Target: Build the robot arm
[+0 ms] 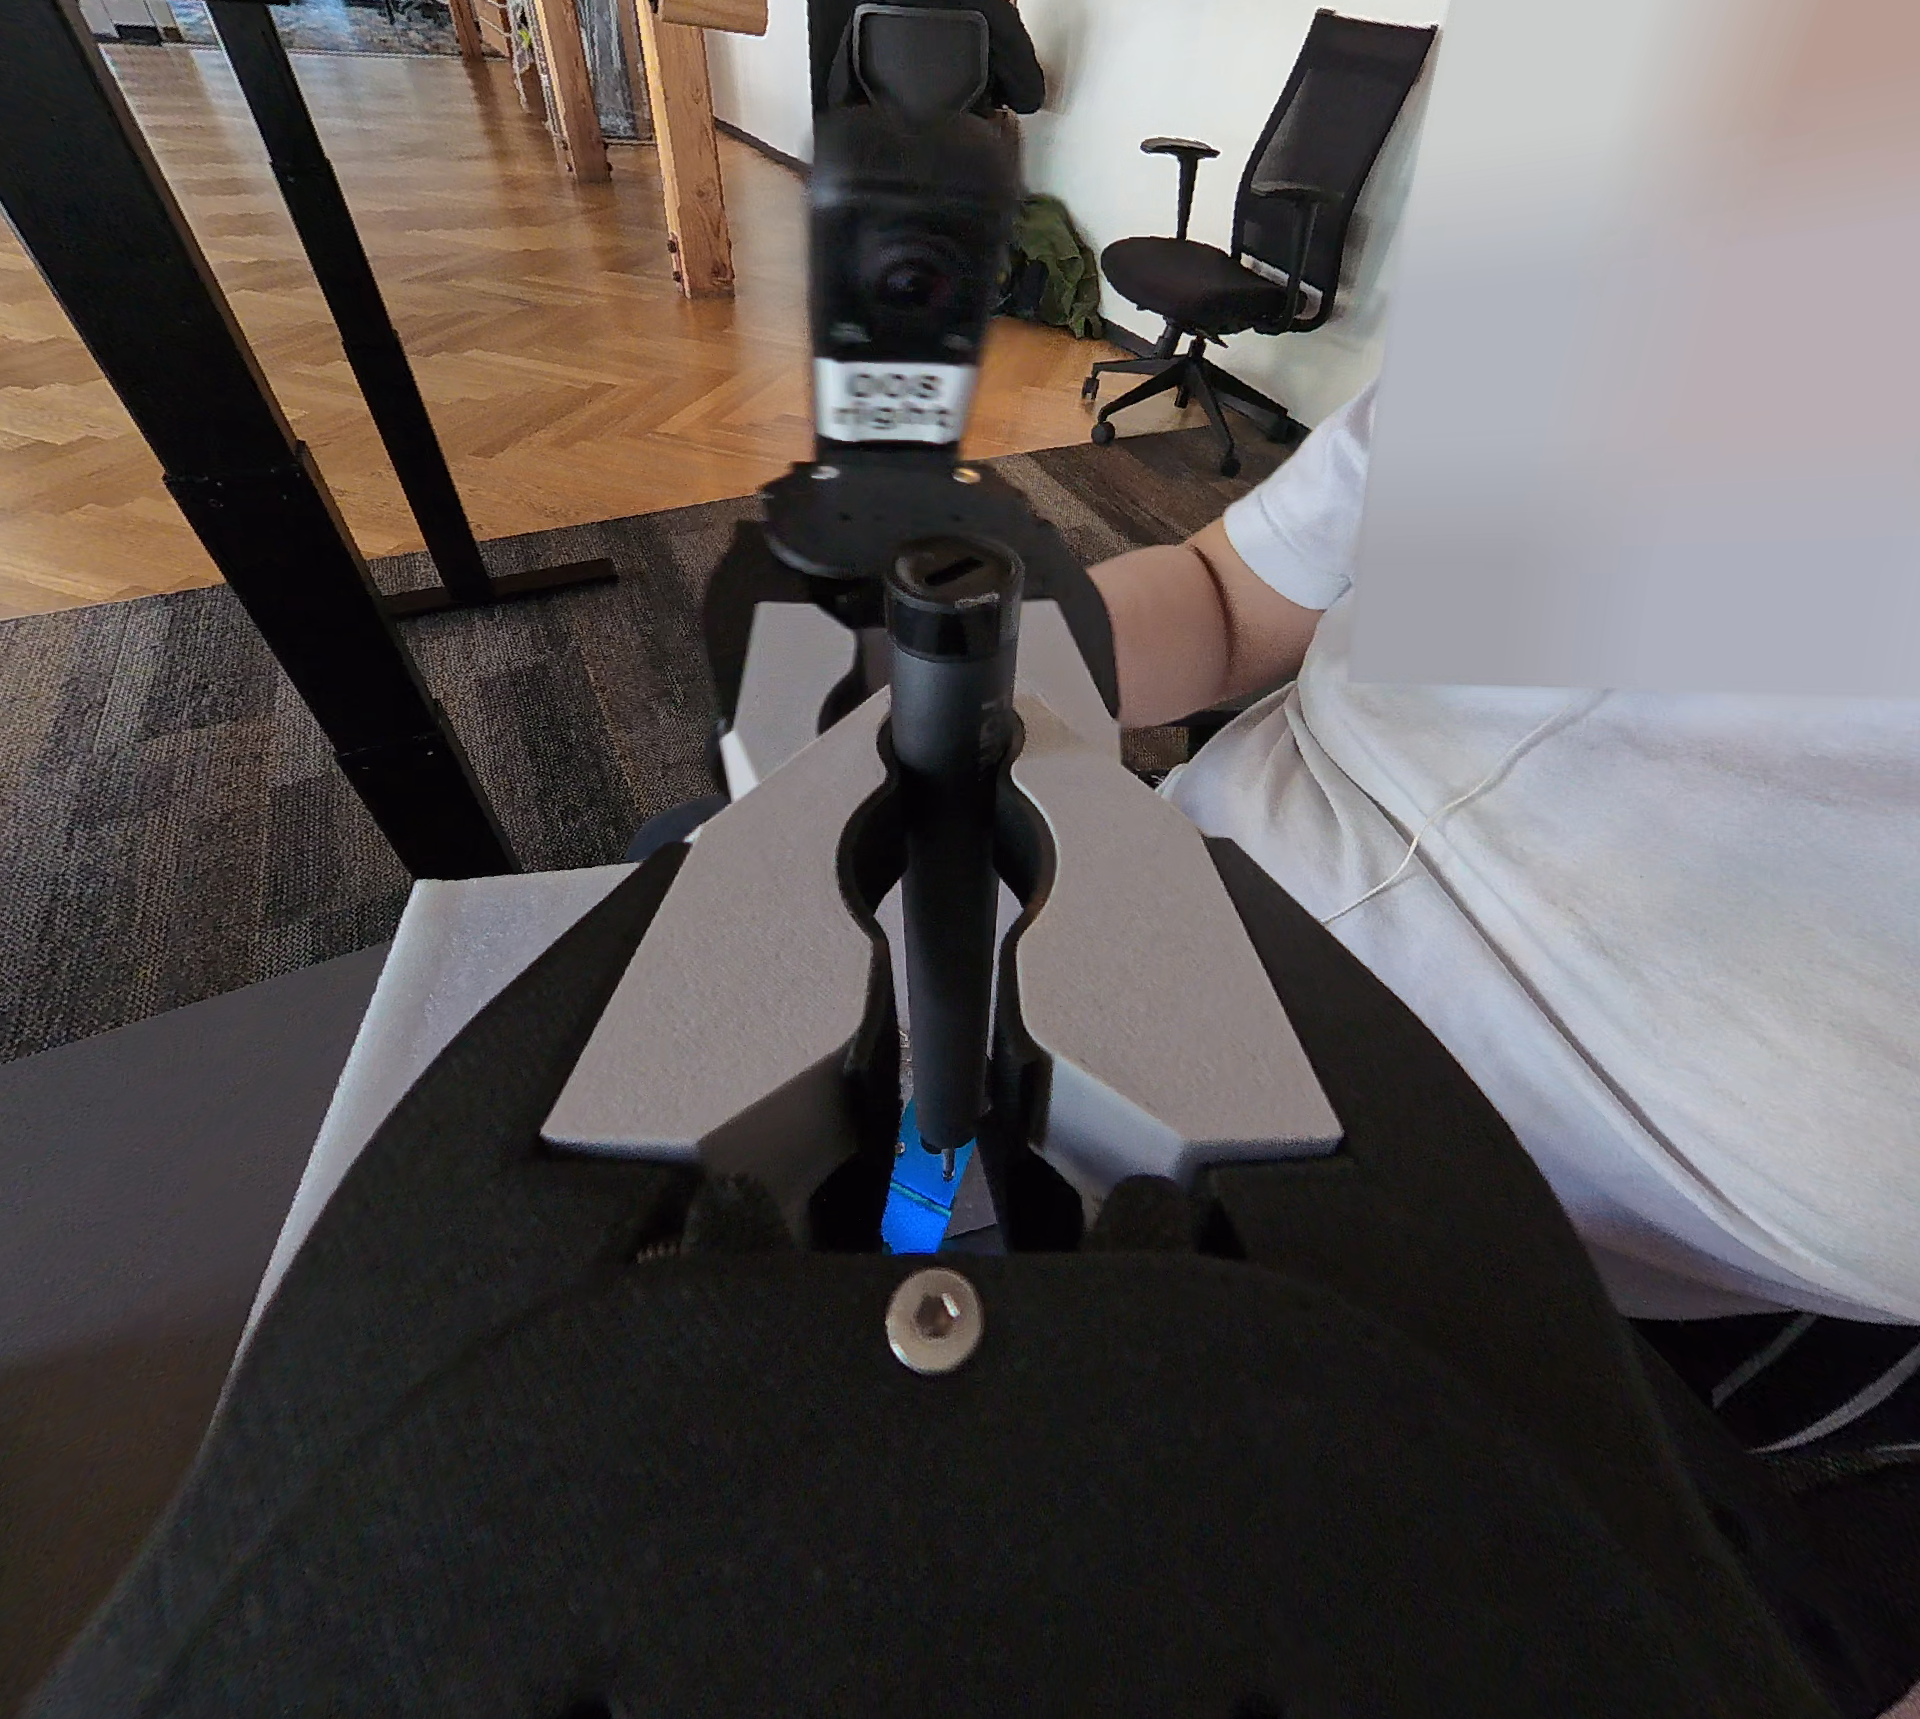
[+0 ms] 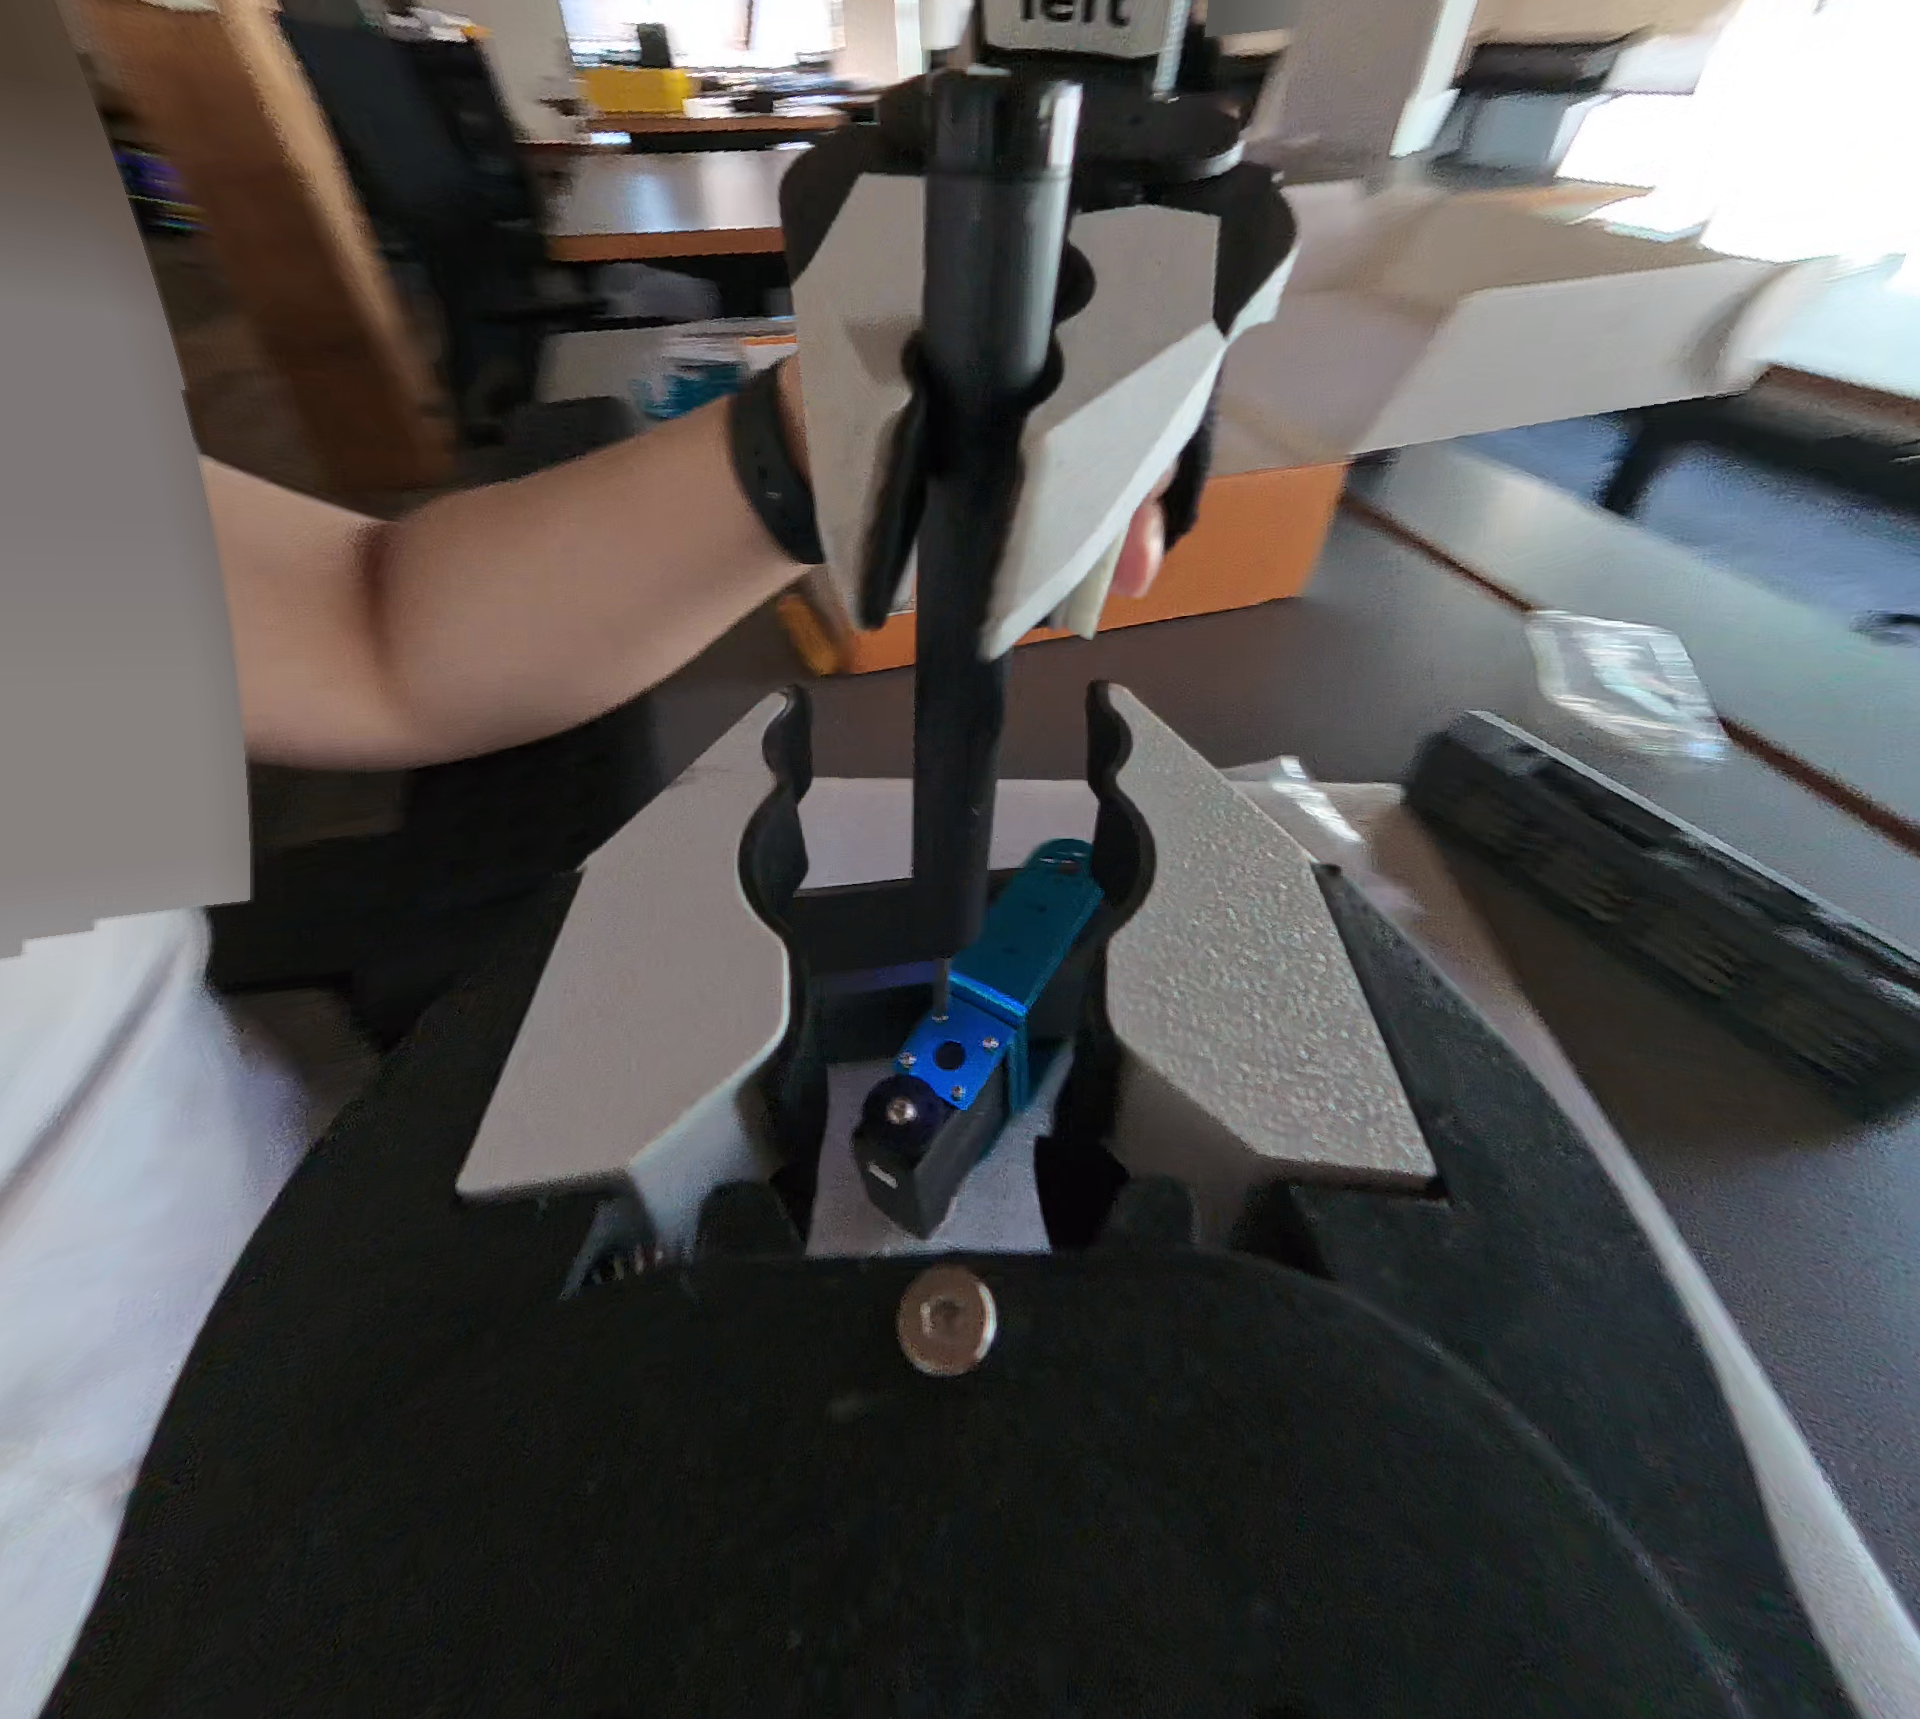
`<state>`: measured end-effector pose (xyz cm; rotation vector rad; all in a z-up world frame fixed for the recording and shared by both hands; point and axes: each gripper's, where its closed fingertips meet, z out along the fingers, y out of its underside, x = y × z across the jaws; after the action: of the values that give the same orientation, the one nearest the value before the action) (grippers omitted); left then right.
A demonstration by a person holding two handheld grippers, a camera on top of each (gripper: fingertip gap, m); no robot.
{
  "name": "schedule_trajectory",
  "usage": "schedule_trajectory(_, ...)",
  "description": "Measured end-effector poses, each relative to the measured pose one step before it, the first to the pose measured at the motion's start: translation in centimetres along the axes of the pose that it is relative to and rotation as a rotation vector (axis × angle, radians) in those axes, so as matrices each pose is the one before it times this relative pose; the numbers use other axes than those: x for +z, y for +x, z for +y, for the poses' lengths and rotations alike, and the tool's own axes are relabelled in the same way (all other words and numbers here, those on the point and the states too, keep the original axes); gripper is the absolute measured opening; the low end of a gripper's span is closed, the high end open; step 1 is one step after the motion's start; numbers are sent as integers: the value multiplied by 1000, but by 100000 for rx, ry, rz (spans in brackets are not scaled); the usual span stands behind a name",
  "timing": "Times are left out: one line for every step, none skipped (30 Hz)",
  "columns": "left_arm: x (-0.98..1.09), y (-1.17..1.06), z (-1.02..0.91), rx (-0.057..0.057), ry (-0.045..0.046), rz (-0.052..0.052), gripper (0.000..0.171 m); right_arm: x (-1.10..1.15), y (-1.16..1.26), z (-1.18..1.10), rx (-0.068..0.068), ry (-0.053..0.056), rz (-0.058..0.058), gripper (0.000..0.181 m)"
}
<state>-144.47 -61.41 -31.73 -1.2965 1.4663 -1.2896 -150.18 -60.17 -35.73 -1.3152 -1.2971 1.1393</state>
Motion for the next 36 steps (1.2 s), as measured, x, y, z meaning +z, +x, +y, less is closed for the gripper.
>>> schedule_trajectory(-32, 103, 14, 702, -11, 390, 8, 175, -252, -186, 2255, -1314, -6581, 50)
schedule_trajectory(-44, 57, 4, 442, 63, 197, 8, 167, 71, -213, -375, -855, -2726, 46)
schedule_trajectory(-60, 49, 5, 18, 130, 409, 8, 154, 257, -173, -3090, -528, -81, 42)
schedule_trajectory(-53, 52, 12, 36, 217, 517, 8, 136, 202, 59, -3584, -1383, 623, 29)
schedule_trajectory(-47, -61, -9, 48, 277, -70, 8, 157, -12, 172, -1917, -1775, -103, 23)
schedule_trajectory(-47, 7, -5, -112, 400, 402, 8, 142, -283, 148, -491, -1041, -1319, 18)
schedule_trajectory(-37, 143, 7, 91, 389, 1131, 8, 36, -39, -11, 317, 396, 541, 18)
schedule_trajectory(-8, 69, -24, 103, 512, 557, 9, -11, 23, 2, 608, 528, 1179, 18)
schedule_trajectory(40, 57, -16, -501, 123, 503, 9, -30, -13, 21, 790, 400, 1154, 18)
schedule_trajectory(40, 114, 17, -1244, -482, 821, 9, -50, 14, 7, 179, 257, 1955, 18)
schedule_trajectory(-5, -64, 110, -1634, -1495, -480, 10, -61, 111, 16, -678, 56, 3059, 18)
schedule_trajectory(-63, -290, 245, -2166, -2508, -2382, 16, -75, -3, 32, -726, -255, 2413, 18)
schedule_trajectory(-136, -453, 233, -2660, -2463, -3956, 27, -97, 1, 15, -461, -261, 2341, 18)
schedule_trajectory(-175, -287, 156, -2290, -1801, -3570, 35, -67, 66, 16, -269, 114, 2341, 18)
schedule_trajectory(-166, 34, -16, -1316, -432, -2001, 40, -38, 58, 8, 182, 344, 1875, 18)
schedule_trajectory(-162, 87, -140, -220, 533, -2109, 41, -50, 68, 15, 792, 468, 1379, 19)
schedule_trajectory(-159, -27, -187, 66, 664, -2990, 42, -30, 126, 18, 1299, 576, 1117, 19)
schedule_trajectory(-147, -45, -234, -266, 808, -3185, 42, 11, 125, 11, 1651, 607, 724, 18)
schedule_trajectory(-139, -72, -270, -199, 896, -3386, 40, 46, 156, 6, 1210, 493, 1024, 18)
schedule_trajectory(-123, -160, -247, 51, 531, -3735, 37, 47, 132, 24, 512, 153, 1239, 18)
schedule_trajectory(-99, 8, -140, 322, -494, -2559, 37, 34, 68, 25, -146, -334, 967, 19)
schedule_trajectory(-111, 20, -39, 336, -1356, -2282, 37, 28, 58, 12, -613, -723, 1042, 19)
schedule_trajectory(-67, -39, -64, 803, -1537, -1962, 36, 44, -28, 16, -1049, -806, 524, 19)
schedule_trajectory(25, -84, -128, 1277, -1701, -1458, 35, 75, -93, -6, -1063, -854, 81, 19)
schedule_trajectory(107, -176, -154, 962, -1574, -1311, 34, 82, -11, 17, -955, -834, 656, 19)
schedule_trajectory(147, -99, -170, 317, -901, -513, 33, 88, 48, 3, -943, -601, 1159, 19)
schedule_trajectory(192, 57, -157, 64, -1, 948, 30, 76, -70, -6, -615, -284, 459, 19)
schedule_trajectory(209, -190, 1, -1604, -432, -22, 28, 53, 23, 10, 84, -274, 1239, 19)
schedule_trajectory(231, -295, 44, -2621, -552, -426, 28, -1, 149, 29, -59, -311, 2380, 19)
schedule_trajectory(233, -163, 25, -2162, -546, 362, 26, -17, 68, 24, -805, -306, 1846, 19)
schedule_trajectory(199, -158, 61, -1684, -788, 301, 26, -73, 172, 44, -711, -472, 2502, 19)
schedule_trajectory(106, -165, 63, -1571, -654, -231, 29, -62, 108, 32, -457, -493, 2190, 20)
schedule_trajectory(1, -152, 52, -985, -400, -438, 33, -25, 29, 21, -265, -330, 1855, 20)
schedule_trajectory(-50, 143, 11, -73, 361, 996, 31, 7, -29, -5, -585, -31, 1776, 19)
schedule_trajectory(-71, 393, 65, 37, 368, 2196, 27, 14, -122, -33, -639, 96, 1466, 19)
schedule_trajectory(-81, 186, 87, -644, -328, 662, 27, 10, -59, -17, -470, -50, 1952, 19)
